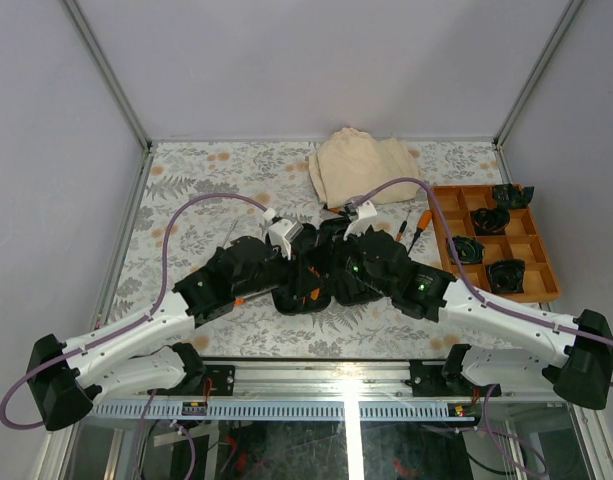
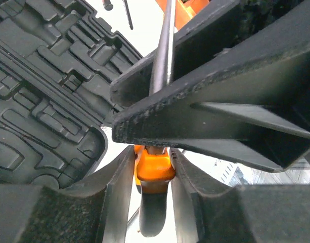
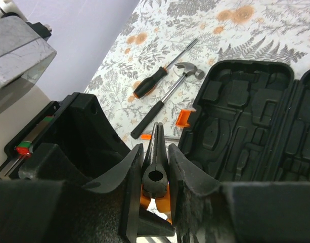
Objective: Sort the tools into containers
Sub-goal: Pick up the pliers at the center of the board.
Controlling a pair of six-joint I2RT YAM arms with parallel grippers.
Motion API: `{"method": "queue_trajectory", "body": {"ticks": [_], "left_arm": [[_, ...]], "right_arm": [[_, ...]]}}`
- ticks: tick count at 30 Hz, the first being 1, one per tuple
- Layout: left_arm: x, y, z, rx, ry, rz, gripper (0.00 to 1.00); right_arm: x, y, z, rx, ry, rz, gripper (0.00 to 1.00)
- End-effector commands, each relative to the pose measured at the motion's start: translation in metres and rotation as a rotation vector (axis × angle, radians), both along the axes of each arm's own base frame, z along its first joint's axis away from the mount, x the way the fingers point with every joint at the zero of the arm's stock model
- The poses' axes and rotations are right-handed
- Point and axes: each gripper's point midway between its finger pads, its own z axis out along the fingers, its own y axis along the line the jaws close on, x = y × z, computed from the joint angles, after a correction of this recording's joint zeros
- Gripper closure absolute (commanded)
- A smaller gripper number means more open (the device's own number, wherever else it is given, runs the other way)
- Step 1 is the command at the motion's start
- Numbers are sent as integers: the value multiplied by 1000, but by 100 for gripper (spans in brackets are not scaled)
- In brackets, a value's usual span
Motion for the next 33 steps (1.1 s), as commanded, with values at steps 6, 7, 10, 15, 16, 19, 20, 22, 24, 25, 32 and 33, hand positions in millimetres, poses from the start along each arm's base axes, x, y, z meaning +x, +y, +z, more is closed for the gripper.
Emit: {"method": "queue_trajectory", "body": {"ticks": [6, 7, 10, 15, 16, 19, 20, 22, 24, 25, 32, 33], "left_arm": [[4, -9, 28, -79, -63, -11, 96], [4, -9, 28, -79, -63, -11, 99], [5, -7, 27, -76, -61, 1, 100], [3, -5, 23, -80, -49, 10, 100], [3, -5, 22, -81, -44, 13, 100], [5, -3, 15, -78, -21, 34, 100], [4, -3, 15, -82, -17, 37, 100], [5, -3, 15, -90, -11, 46, 100], [6, -2, 14, -94, -6, 62, 100], [8, 0, 14, -95, -4, 75, 100], [18, 7, 12, -109, 36, 149, 100], [20, 8, 12, -113, 47, 159, 100]], "right_arm": [[-5, 18, 37, 148, 26, 63, 100], [-4, 16, 38, 150, 21, 60, 100], [-3, 11, 38, 151, 6, 40, 95], [-1, -3, 36, 146, -21, -5, 70], [0, -6, 35, 146, -27, -11, 63], [-1, -14, 34, 137, -52, -25, 55], [-1, -17, 34, 130, -61, -27, 53], [-2, -23, 30, 113, -74, -34, 48], [-3, -30, 28, 105, -85, -44, 45], [-4, -33, 26, 100, -88, -50, 45], [-14, -40, 0, 59, -67, -15, 46], [-19, -37, -5, 56, -55, 18, 47]]}}
